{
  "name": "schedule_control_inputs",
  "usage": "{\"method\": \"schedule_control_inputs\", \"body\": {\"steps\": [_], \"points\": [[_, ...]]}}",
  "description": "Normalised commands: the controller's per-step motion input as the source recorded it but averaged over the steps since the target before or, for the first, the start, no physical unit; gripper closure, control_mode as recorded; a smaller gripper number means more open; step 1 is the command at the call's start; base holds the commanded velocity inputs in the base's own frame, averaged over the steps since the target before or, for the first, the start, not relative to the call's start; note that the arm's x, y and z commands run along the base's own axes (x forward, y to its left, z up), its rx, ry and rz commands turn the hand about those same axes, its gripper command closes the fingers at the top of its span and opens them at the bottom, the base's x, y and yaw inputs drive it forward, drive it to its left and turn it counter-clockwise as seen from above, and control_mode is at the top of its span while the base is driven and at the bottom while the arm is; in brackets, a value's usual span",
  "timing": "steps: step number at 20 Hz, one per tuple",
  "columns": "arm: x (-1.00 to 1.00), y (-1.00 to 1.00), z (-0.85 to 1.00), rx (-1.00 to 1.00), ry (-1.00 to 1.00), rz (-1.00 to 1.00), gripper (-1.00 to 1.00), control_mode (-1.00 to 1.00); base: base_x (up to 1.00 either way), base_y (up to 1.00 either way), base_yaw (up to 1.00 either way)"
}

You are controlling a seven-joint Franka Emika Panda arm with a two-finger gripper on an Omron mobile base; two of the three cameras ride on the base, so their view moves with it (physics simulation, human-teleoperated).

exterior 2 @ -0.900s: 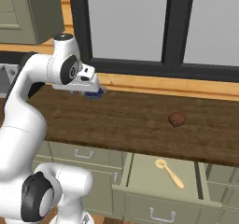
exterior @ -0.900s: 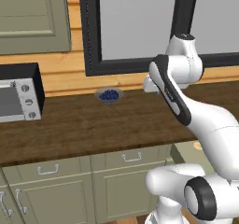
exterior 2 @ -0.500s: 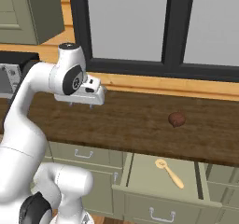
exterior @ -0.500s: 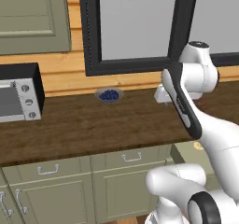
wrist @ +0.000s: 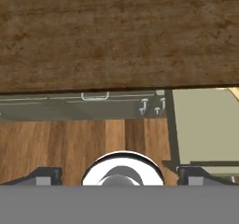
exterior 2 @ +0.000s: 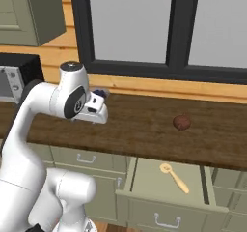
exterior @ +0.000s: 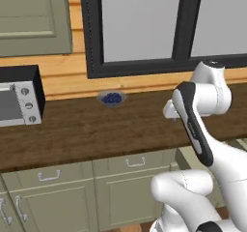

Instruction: Pick the pizza cutter from the drawer and place it on the counter.

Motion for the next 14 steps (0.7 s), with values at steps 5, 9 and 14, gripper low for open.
{"method": "schedule_control_inputs", "body": {"steps": [5,9,14], "points": [[0.0,0.0,0.0,0.0,0.0,0.0,-1.0,1.0,-0.72,0.72,-0.58],[0.0,0.0,0.0,0.0,0.0,0.0,-1.0,1.0,-0.05,0.6,-0.73],[0.0,0.0,0.0,0.0,0.0,0.0,-1.0,1.0,0.17,0.17,-0.76]]}}
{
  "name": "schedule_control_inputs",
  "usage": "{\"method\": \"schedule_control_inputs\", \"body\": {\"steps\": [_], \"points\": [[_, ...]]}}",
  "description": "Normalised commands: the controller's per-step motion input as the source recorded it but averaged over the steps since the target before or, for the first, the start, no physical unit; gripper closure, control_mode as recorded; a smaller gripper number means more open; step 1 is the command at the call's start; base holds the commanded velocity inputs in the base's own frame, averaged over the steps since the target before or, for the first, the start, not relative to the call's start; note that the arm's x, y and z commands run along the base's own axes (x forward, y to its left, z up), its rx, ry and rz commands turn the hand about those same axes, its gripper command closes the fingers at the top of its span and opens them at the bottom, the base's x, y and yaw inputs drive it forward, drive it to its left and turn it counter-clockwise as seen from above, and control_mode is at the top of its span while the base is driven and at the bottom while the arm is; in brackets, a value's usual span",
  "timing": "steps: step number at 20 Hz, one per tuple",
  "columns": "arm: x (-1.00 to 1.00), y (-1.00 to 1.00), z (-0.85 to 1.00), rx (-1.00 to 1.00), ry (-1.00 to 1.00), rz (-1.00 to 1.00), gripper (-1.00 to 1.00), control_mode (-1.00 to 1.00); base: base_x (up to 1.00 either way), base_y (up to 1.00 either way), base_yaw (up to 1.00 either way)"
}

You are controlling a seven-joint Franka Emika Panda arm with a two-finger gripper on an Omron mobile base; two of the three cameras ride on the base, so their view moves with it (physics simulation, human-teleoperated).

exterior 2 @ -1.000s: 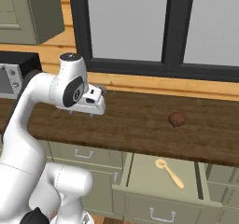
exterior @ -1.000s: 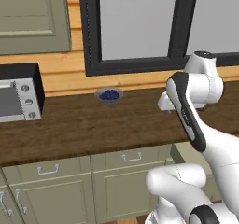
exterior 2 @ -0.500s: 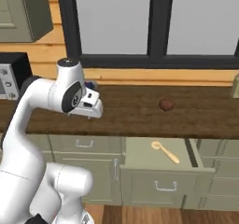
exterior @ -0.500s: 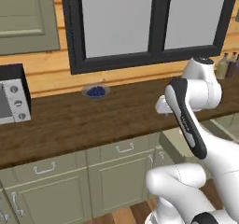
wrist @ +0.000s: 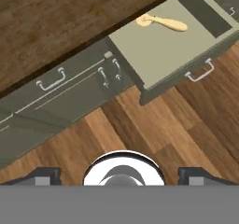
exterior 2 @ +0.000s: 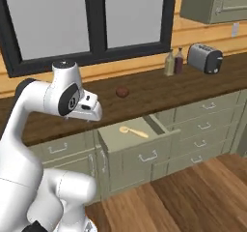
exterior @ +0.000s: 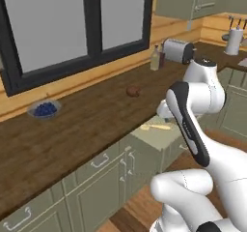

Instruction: Pick the pizza cutter from the drawer and place it on the counter.

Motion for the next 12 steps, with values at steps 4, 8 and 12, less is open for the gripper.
{"method": "schedule_control_inputs", "body": {"steps": [4,8,12], "points": [[0.0,0.0,0.0,0.0,0.0,0.0,-1.0,1.0,0.1,0.15,-0.8],[0.0,0.0,0.0,0.0,0.0,0.0,-1.0,1.0,0.1,0.59,-0.71],[0.0,0.0,0.0,0.0,0.0,0.0,-1.0,1.0,0.02,0.68,-0.51]]}}
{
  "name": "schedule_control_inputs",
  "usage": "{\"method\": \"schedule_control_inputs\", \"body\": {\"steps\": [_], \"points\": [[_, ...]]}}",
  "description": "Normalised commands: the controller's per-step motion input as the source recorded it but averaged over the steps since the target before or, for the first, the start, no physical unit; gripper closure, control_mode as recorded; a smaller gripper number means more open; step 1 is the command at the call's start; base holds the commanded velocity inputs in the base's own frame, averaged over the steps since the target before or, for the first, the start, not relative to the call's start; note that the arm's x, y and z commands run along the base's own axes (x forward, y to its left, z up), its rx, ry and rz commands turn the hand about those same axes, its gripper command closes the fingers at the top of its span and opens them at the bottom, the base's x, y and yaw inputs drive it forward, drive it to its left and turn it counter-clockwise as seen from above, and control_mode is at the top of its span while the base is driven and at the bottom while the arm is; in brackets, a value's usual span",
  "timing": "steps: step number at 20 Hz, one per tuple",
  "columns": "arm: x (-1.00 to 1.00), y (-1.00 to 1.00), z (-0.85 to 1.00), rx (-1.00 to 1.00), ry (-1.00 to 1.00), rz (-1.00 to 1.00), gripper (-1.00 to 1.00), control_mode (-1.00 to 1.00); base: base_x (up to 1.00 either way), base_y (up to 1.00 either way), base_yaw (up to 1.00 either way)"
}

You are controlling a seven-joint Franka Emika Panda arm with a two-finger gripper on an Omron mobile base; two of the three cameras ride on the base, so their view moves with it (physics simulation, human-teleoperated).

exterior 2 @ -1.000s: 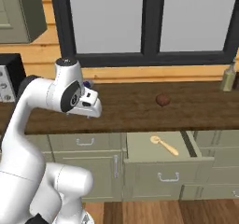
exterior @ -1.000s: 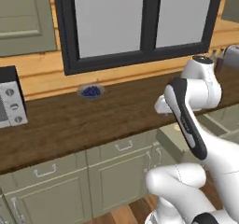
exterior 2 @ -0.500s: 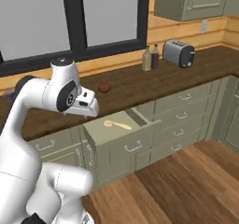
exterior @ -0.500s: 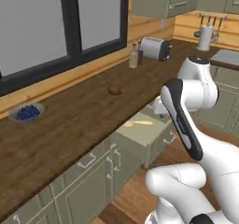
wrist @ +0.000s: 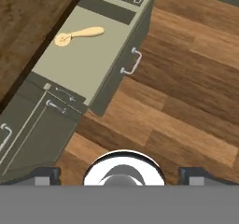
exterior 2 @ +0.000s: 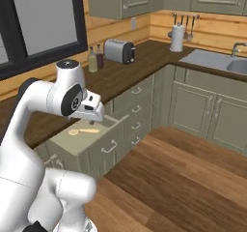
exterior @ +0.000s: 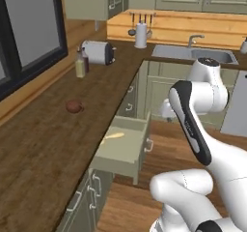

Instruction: Pick the pizza cutter from the drawer and place it on the counter.

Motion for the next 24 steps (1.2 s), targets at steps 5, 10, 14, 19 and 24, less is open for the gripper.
{"method": "schedule_control_inputs", "body": {"steps": [5,10,14,19,24], "points": [[0.0,0.0,0.0,0.0,0.0,0.0,-1.0,1.0,0.09,0.8,-0.32],[0.0,0.0,0.0,0.0,0.0,0.0,-1.0,1.0,0.23,0.22,-0.18],[0.37,0.09,-0.29,0.0,0.0,-0.16,-1.0,-1.0,0.0,0.0,0.0],[0.88,0.2,-0.56,0.03,-0.03,-0.21,-1.0,-1.0,0.0,0.0,0.0],[0.99,0.0,-0.4,0.02,0.0,-0.09,-1.0,-1.0,0.0,0.0,0.0]]}}
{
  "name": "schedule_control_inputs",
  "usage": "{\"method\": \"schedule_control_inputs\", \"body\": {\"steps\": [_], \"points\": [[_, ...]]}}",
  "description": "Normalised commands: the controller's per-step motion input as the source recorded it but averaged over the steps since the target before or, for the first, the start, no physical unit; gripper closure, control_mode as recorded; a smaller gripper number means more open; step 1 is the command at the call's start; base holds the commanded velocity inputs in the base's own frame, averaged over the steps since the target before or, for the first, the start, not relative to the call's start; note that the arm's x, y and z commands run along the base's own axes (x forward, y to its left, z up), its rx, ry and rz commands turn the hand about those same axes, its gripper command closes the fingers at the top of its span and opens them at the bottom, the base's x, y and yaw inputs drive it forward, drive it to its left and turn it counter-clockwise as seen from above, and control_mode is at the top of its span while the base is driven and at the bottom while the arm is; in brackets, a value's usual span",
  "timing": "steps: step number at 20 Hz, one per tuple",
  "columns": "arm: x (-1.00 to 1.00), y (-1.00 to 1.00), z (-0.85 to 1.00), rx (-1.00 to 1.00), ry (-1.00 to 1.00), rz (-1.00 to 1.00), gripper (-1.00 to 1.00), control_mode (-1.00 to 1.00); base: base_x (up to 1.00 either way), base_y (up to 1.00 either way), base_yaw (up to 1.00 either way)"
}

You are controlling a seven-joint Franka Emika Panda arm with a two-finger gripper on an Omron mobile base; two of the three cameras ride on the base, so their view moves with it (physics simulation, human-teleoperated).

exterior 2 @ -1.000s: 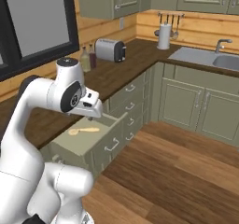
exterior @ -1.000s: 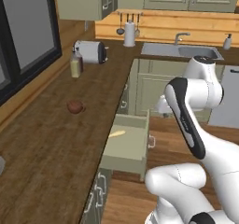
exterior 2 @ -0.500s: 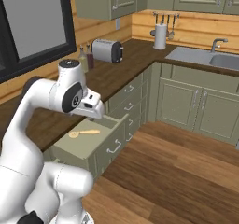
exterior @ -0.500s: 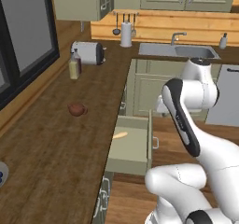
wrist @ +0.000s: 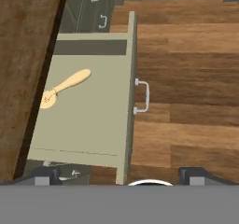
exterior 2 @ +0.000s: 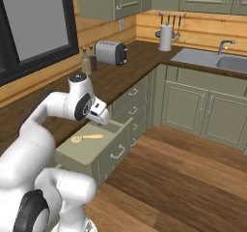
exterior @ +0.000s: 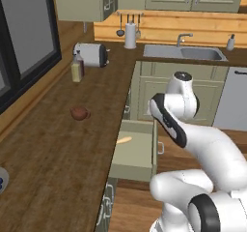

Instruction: Pick the pizza cutter from the drawer and place it on the counter.

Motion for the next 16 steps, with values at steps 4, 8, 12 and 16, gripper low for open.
{"method": "schedule_control_inputs", "body": {"steps": [4,8,12,16], "points": [[0.68,-0.22,-0.15,0.02,0.0,0.0,-1.0,-1.0,0.0,0.0,0.0],[0.04,-0.08,0.0,0.0,0.05,0.0,-1.0,-1.0,0.0,0.0,0.0],[0.22,-0.16,-0.43,0.0,0.22,0.0,-1.0,-1.0,0.0,0.0,0.0],[0.24,-0.26,-0.64,0.03,0.09,0.0,-1.0,-1.0,0.0,0.0,0.0]]}}
